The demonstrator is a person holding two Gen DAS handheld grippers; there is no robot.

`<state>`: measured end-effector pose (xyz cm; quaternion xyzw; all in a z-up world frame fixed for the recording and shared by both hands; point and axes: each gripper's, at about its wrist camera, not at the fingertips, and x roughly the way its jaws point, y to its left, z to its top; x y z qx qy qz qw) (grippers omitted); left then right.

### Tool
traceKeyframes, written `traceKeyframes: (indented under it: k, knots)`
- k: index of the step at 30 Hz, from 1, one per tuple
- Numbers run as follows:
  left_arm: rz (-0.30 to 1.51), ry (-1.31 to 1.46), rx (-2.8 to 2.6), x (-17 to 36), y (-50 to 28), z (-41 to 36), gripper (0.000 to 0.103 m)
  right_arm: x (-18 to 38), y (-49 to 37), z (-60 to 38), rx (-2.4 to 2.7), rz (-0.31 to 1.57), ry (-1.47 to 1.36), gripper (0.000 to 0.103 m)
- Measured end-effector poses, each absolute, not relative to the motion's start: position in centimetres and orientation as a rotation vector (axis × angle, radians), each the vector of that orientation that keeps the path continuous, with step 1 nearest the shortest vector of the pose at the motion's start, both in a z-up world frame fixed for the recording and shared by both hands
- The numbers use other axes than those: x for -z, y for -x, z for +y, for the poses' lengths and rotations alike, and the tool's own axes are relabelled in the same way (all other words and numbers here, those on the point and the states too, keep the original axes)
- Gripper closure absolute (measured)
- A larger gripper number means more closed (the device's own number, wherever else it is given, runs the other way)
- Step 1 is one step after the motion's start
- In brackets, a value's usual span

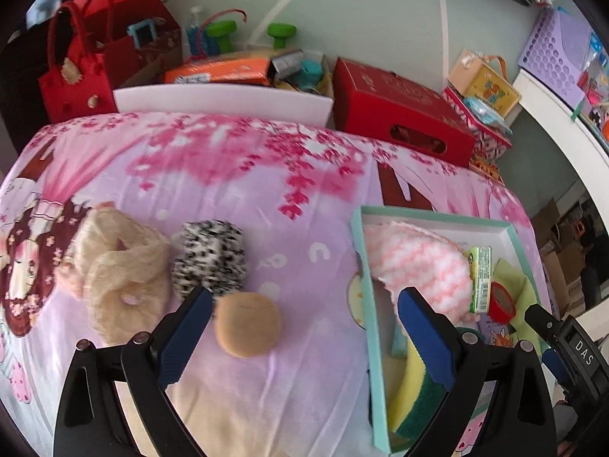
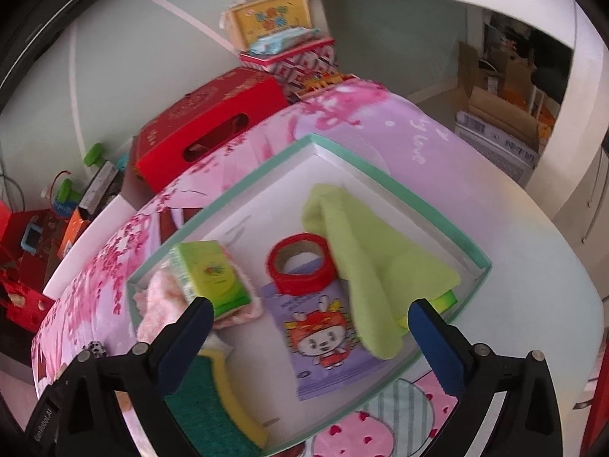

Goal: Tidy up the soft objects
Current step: 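Move both open tools back toward the pink and cream cloths on the bed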

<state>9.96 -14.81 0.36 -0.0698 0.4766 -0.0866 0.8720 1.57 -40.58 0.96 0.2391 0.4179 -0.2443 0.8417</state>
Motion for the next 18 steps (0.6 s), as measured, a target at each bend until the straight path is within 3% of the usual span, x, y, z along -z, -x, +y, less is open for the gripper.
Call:
traceKeyframes:
  k: [18]
  knots:
    - [0.941,0.267,-0.106,-2.9,-8.4,0.6,0.005,-3.2,-4.8,-27.3,0.257,0.863,-0.307,0.000]
